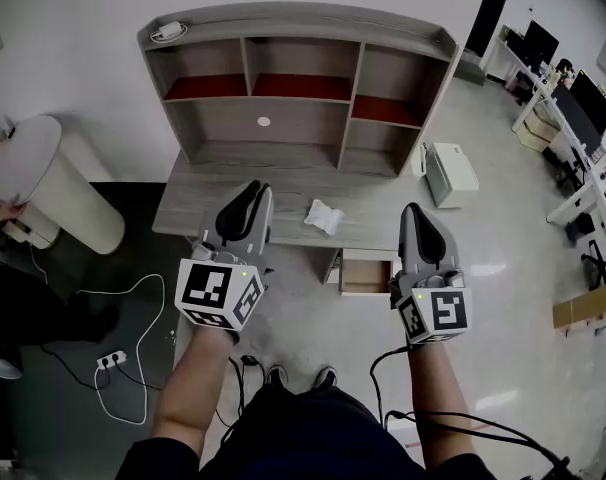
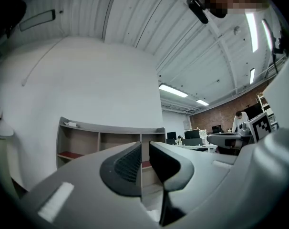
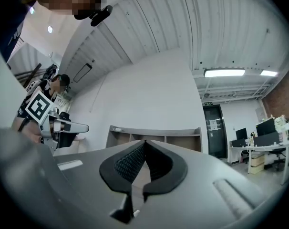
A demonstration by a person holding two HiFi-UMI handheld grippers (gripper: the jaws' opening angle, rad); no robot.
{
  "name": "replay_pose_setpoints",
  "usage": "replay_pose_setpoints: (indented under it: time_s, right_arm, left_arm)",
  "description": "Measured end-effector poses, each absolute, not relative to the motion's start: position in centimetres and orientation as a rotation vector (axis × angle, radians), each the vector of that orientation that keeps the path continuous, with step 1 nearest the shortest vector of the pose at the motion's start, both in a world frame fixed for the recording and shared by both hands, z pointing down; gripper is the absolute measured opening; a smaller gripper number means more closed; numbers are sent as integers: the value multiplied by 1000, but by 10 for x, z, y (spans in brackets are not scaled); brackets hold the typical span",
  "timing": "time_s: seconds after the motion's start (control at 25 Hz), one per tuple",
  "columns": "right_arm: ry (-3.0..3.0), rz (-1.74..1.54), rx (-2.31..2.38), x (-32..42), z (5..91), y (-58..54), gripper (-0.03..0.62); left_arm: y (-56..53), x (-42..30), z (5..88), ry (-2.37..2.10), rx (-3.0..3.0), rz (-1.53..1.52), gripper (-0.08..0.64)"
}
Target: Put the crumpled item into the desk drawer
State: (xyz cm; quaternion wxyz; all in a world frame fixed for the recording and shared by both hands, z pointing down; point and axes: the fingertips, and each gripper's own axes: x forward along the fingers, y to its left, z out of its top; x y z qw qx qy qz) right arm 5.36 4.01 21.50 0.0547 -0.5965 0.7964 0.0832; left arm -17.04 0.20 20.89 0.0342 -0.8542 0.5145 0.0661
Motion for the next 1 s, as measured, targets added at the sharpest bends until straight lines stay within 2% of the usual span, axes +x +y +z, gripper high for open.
replay_pose_setpoints:
  time_s: [1.0]
  right_arm:
    - [2524,115,-1699,97,263,-2,6]
  left_arm:
    - [-17,-144,268,1806,-2575,14,54]
